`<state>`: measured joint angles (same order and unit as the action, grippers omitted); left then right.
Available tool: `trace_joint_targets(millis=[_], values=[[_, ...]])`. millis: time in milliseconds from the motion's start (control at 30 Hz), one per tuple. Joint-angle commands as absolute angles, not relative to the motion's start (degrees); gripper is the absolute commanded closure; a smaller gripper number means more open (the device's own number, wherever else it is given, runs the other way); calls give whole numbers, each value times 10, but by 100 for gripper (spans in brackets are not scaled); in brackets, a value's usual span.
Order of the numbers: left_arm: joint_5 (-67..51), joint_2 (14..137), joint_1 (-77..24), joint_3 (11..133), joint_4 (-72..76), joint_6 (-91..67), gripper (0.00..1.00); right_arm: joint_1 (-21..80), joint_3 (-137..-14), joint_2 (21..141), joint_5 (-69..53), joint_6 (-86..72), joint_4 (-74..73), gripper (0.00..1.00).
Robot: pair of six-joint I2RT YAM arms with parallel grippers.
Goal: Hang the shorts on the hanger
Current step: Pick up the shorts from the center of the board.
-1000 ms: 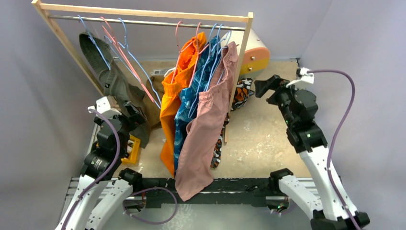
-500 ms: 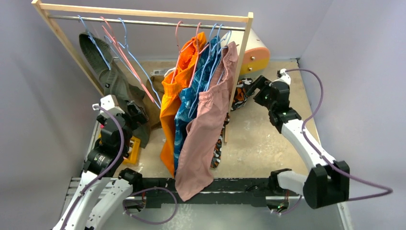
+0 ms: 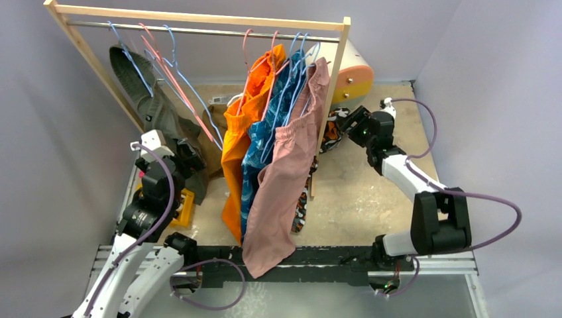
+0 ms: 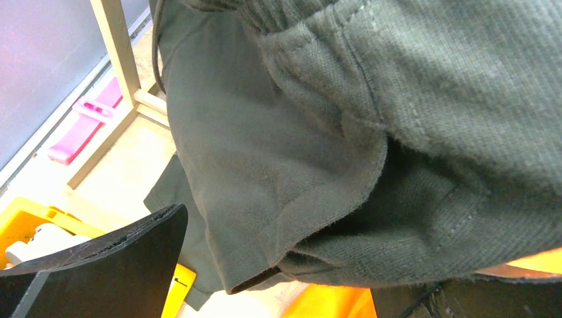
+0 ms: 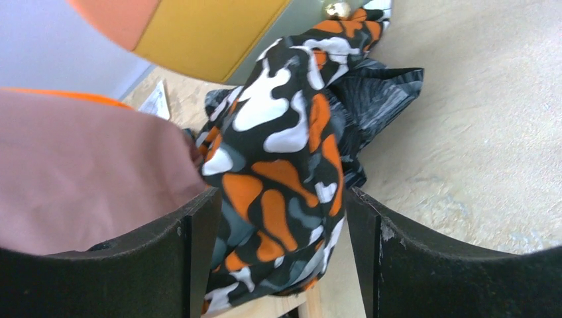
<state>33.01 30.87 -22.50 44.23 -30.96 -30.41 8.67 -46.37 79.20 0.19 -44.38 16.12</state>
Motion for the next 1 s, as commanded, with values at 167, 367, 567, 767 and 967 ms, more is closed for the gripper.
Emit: trace_joint_targets(millis=[167,367,567,767,967], values=[[331,317,-222,440,-289,-295,3,72,-463,859,-39,-462,235,38],[330,317,-222,439,-286,-294,3,72,-473,881,-49,-448,244,58],[329,317,-223,439,-285,-294,4,72,-491,846,-57,-434,238,100],[329,317,-224,439,-286,-294,5,72,-529,751,-38,-415,218,100],[330,318,-224,439,-286,-294,5,72,-579,693,-30,-407,175,100]])
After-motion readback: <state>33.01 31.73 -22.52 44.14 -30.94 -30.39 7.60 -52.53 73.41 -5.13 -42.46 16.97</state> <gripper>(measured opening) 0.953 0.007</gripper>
